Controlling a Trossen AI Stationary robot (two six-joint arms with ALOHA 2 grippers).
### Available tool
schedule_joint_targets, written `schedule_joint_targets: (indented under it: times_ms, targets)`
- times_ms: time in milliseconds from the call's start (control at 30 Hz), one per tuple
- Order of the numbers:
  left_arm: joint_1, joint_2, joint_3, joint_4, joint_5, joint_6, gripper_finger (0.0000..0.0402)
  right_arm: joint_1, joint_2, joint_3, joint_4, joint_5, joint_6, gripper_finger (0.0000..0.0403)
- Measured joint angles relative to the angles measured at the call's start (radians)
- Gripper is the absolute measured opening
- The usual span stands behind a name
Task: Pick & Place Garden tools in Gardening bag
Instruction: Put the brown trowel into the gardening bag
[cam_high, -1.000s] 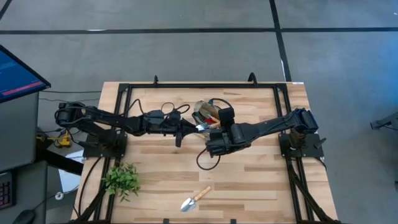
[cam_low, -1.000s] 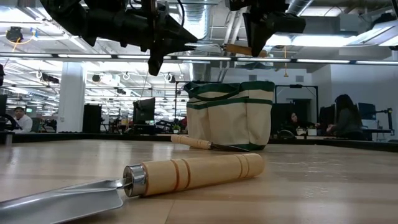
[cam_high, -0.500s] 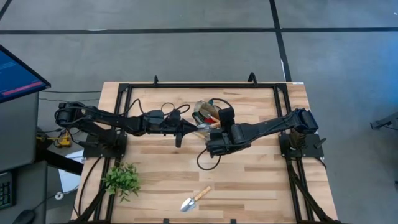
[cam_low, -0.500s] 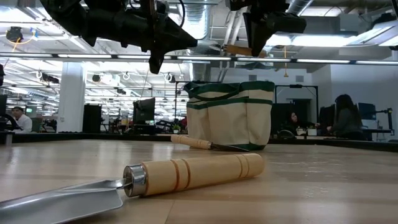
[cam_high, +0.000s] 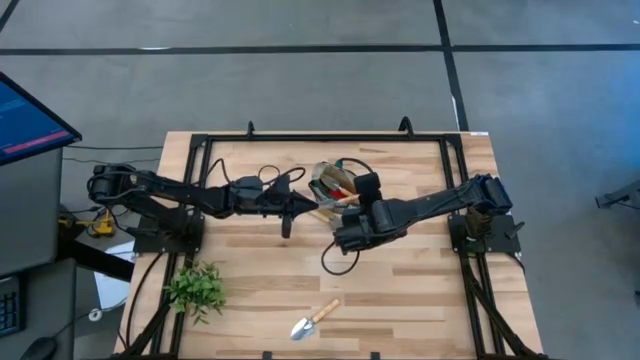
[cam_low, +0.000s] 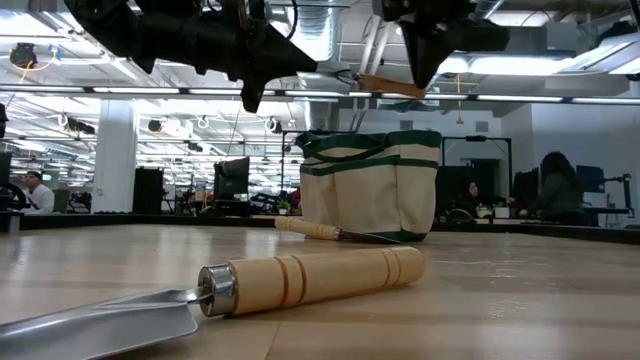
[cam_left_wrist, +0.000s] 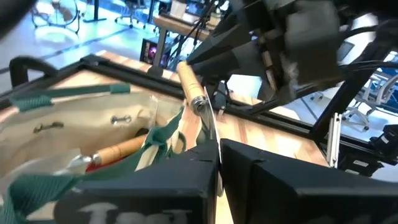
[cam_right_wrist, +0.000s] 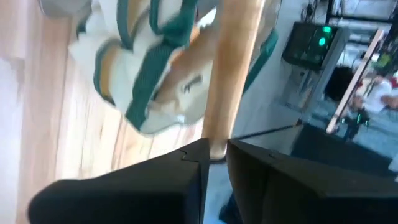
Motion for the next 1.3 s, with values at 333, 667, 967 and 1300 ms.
schedule_joint_targets:
  times_ms: [333, 667, 967, 1300]
  targets:
    - [0.018, -0.128, -0.002, -0.015, 0.003, 0.127, 0.0001, 0.009, -0.140, 0.000, 0.042, -0.113, 0.247, 0.0012]
    - [0.037, -0.313, -0.182, 0.032, -0.017, 0.148, 0.0001, 0.103, -0.446, -0.309, 0.504, -0.114, 0.271, 0.0002]
    - [0.023, -0.427, -0.513, 0.572, -0.047, 0.123, 0.0001, 0.111, -0.616, -0.804, 1.307, -0.109, 0.236, 0.0001]
    - [0.003, -0.392, -0.553, 0.672, -0.049, 0.149, 0.0001, 0.012, -0.367, -1.087, 2.634, -0.345, 0.088, 0.0002]
